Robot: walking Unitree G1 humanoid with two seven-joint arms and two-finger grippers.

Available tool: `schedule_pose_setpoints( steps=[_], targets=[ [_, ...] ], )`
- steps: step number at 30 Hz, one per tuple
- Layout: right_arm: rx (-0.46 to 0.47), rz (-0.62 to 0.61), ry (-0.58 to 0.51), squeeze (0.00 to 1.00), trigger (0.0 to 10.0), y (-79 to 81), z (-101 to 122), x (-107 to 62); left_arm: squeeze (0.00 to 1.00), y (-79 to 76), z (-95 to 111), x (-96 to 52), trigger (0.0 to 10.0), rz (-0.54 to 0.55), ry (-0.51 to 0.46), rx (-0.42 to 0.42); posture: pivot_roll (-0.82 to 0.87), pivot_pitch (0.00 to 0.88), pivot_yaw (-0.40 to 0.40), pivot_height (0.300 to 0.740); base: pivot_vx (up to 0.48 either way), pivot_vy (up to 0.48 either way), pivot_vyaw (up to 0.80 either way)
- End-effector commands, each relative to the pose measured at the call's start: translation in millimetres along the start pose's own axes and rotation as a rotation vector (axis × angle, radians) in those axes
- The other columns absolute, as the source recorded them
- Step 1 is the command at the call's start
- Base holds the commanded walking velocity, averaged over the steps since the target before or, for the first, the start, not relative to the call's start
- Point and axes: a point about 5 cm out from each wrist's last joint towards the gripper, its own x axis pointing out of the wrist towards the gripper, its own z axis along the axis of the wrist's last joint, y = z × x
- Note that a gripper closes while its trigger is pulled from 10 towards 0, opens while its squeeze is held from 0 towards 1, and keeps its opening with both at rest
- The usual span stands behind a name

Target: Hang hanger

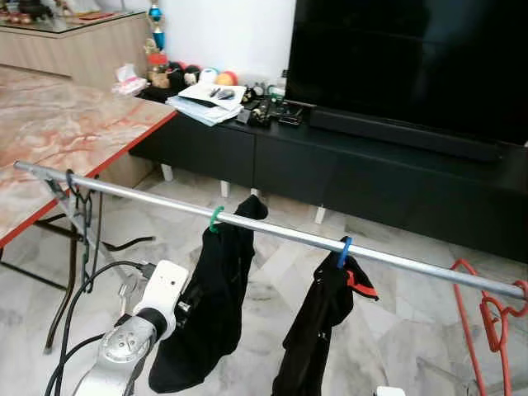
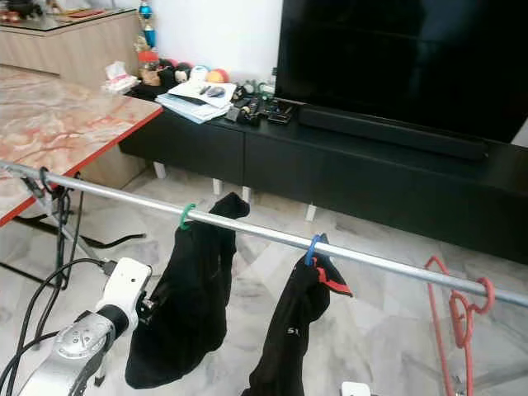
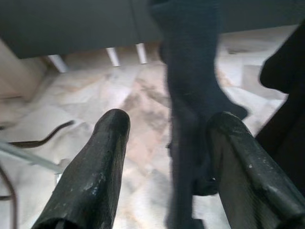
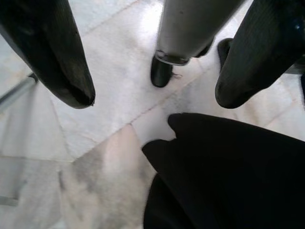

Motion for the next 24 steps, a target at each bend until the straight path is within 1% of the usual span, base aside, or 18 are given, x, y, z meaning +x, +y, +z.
schedule_pose_setpoints(
  steps=[1,7,13,17,19,21,22,24],
  targets=[
    [0.003,-0.004,-0.005,0.00,10.0,-0.7,1,0.0,0.00,1.4,1,0.1,10.0,0.014,-0.004,0.018,0.13,0.000,-0.041,0.740,0.000,-0.461,0.00],
    [0.004,-0.005,-0.005,0.00,10.0,-0.7,1,0.0,0.00,3.9,5,1.5,10.0,0.024,-0.015,0.013,0.13,0.000,-0.042,0.740,0.000,-0.432,0.00],
    [0.005,-0.004,-0.005,0.00,10.0,-0.4,1,0.1,0.00,5.8,5,1.5,10.0,0.032,-0.014,0.016,0.13,0.000,-0.043,0.740,0.000,0.000,0.00],
    [0.003,-0.003,-0.005,0.00,10.0,-0.4,2,0.1,0.00,9.9,5,2.7,10.0,0.056,-0.004,0.024,0.13,0.000,-0.046,0.740,0.000,0.000,0.00],
    [0.002,-0.003,-0.005,0.00,10.0,-0.6,2,0.1,0.00,17.1,5,4.5,10.0,0.103,0.019,0.029,0.13,0.000,-0.046,0.740,0.000,0.000,0.00],
    [0.001,-0.002,-0.005,0.00,10.0,-0.6,2,0.1,0.00,24.7,5,6.2,10.0,0.144,0.030,0.012,0.13,0.000,-0.048,0.740,0.000,0.000,0.00],
    [0.000,-0.002,-0.005,0.00,10.0,-0.7,2,0.1,0.00,27.7,7,7.2,10.0,0.147,0.029,0.002,0.13,0.000,-0.048,0.740,0.000,0.000,0.00],
    [0.000,-0.002,-0.005,0.00,10.0,-0.7,2,0.1,0.00,28.8,7,8.0,10.0,0.143,0.029,-0.004,0.14,0.000,-0.051,0.740,0.000,0.000,0.00]
  ],
)
